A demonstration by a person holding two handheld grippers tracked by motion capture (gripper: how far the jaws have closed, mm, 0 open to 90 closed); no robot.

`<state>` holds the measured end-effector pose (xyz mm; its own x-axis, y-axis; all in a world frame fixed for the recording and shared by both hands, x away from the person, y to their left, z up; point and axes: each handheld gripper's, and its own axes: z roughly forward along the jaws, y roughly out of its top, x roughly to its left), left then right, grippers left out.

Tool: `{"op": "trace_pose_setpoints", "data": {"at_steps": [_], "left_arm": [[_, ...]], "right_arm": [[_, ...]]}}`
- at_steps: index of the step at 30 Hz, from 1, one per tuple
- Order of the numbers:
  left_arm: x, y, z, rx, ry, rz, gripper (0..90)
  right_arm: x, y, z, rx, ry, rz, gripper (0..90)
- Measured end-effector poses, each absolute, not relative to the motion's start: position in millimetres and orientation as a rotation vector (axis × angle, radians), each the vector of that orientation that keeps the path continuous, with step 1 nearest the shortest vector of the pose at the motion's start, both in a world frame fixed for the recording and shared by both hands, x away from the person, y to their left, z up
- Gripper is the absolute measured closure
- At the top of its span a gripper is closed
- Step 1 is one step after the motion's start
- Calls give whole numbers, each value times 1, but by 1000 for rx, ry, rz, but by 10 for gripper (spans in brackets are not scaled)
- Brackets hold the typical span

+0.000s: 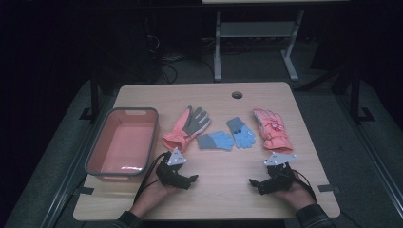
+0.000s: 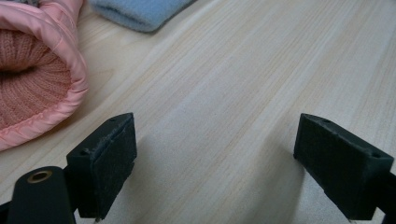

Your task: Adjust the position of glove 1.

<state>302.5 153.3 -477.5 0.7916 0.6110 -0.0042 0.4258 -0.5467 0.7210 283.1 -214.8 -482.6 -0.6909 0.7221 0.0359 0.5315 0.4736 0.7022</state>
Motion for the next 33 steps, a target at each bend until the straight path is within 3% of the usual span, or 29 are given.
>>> {"op": "trace_pose_setpoints", "data": {"at_steps": [7, 11, 19, 21, 33], "left_arm": [[304, 153, -476, 2242, 752, 314, 150], [302, 153, -467, 2228, 738, 309, 289], [311, 144, -453, 2222, 706, 228, 803], [315, 138, -450, 2235, 696, 231, 893], [355, 119, -438, 2215, 714, 303, 895]], "right_arm": [[283, -215, -483, 1071, 2458, 1031, 5], [283, -215, -483, 1068, 2460, 1033, 5], [282, -215, -483, 1070, 2461, 1034, 5], [282, -215, -483, 1070, 2462, 1033, 5], [282, -215, -483, 1062, 2464, 1033, 5]]}}
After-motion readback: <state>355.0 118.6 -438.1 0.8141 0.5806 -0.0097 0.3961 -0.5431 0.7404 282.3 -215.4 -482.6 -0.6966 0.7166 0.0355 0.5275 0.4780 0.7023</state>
